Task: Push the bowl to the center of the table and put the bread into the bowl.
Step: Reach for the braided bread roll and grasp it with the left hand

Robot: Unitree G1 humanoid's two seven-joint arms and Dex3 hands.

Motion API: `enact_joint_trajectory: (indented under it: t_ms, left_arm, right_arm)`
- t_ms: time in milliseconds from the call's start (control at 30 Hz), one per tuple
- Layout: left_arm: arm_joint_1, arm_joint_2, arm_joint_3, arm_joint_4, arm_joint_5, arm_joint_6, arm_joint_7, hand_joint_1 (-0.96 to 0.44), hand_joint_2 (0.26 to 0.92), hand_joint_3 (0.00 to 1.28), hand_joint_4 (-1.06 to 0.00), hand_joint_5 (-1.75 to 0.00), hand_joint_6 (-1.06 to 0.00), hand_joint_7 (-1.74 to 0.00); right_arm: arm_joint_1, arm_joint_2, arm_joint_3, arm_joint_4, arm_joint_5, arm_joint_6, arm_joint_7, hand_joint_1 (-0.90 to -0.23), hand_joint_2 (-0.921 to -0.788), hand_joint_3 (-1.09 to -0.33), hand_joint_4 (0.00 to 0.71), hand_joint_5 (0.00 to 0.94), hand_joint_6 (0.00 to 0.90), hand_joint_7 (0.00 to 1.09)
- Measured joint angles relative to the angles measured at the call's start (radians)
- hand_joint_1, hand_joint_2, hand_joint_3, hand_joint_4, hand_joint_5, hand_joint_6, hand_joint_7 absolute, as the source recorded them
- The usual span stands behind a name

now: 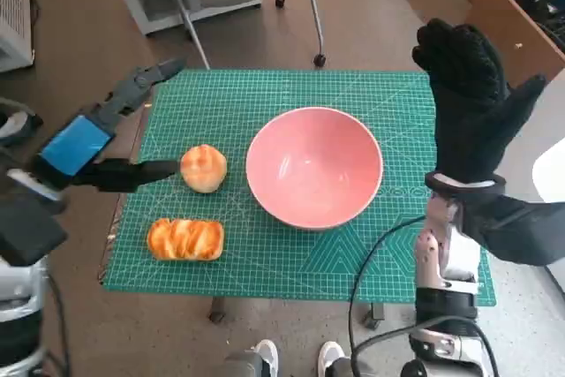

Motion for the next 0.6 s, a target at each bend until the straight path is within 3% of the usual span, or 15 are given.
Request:
enact_joint_trajectory:
  t_ms: [200,467,600]
  left_arm:
    - [0.097,0.049,0.005,-0.08,0.039,0.009,-0.042,-0.42,0.788,0.09,-0.16,-0.06,-0.03,-0.52]
    - [0.186,0.12,0.008,-0.185,0.081,0.088,-0.111,-0.37,0.8,0.01,-0.19,0.0,-0.23,-0.19]
    - [0.229,0.147,0.005,-0.232,0.102,0.14,-0.143,-0.36,0.794,0.0,-0.19,0.0,-0.26,-0.12]
  right_arm:
    - [-0.009,0.006,0.004,0.03,0.003,-0.003,0.002,-0.513,-0.921,-0.584,0.342,0.017,0.148,0.53]
    - [-0.016,0.012,0.003,0.046,0.022,-0.003,0.009,-0.501,-0.921,-0.586,0.344,0.014,0.164,0.53]
    - [-0.016,0.016,0.002,0.05,0.04,-0.002,0.014,-0.502,-0.921,-0.586,0.344,0.013,0.168,0.53]
